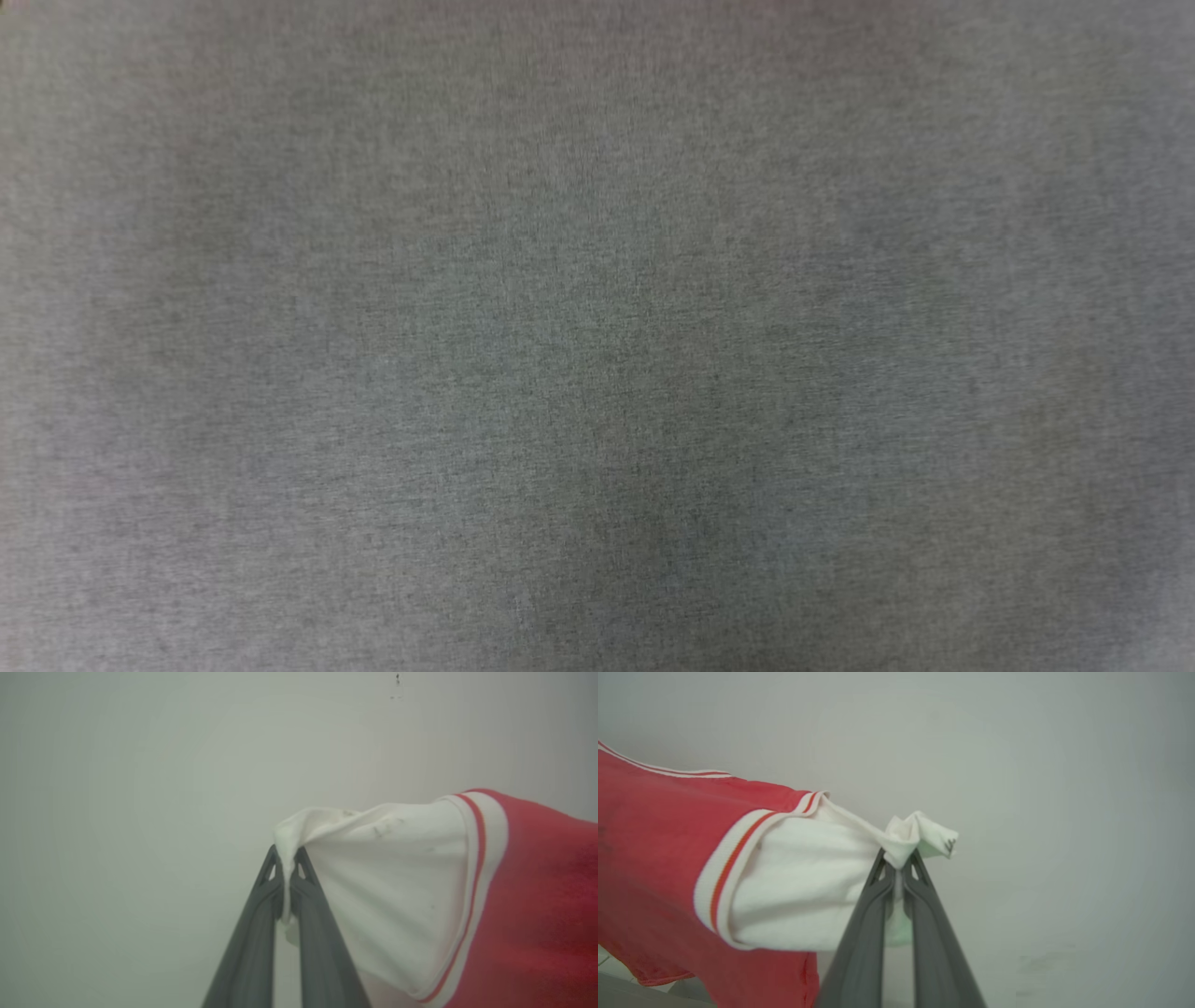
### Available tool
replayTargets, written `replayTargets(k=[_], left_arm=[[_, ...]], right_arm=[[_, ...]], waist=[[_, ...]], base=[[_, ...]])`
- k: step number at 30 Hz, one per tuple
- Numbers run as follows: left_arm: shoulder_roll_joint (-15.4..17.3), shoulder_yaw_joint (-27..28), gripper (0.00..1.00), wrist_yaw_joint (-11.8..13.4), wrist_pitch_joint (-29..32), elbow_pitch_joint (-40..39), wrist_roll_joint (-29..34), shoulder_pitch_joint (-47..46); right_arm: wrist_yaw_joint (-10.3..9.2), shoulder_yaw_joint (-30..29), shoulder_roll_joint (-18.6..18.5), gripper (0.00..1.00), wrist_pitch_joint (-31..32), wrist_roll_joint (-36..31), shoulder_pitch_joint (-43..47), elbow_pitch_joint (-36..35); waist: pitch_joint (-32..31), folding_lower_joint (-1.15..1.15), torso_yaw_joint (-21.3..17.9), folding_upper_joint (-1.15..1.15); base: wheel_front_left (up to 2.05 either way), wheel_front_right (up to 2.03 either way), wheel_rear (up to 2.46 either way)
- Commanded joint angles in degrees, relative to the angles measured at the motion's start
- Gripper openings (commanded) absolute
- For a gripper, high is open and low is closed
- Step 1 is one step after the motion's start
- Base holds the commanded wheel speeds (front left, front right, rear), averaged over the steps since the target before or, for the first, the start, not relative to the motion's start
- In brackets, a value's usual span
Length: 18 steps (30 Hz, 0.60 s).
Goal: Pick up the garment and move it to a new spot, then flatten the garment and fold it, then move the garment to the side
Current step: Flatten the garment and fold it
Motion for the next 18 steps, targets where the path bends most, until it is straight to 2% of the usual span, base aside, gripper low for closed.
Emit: replayTargets(k=[1,10,18], left_arm=[[-0.2,-0.3,0.00,-0.3,-0.6,1.0,0.1,-0.4],[-2.3,-0.1,0.00,-2.2,-3.0,6.7,-2.0,2.9],[-4.1,1.3,0.00,-5.3,-5.2,11.0,-5.0,13.4]], right_arm=[[-0.08,0.7,0.5,0.00,-0.7,0.9,-0.8,1.2],[-0.08,6.2,2.3,0.00,-3.7,4.3,1.5,7.8],[-0.08,11.6,2.8,0.00,-7.5,10.3,10.3,11.3]], waist=[[1.6,-0.01,0.3,0.00],[3.2,-0.01,1.2,0.00],[-3.1,-0.01,2.0,0.00]], base=[[0.00,0.00,0.00],[0.00,0.00,0.00],[0.00,0.00,0.00]])
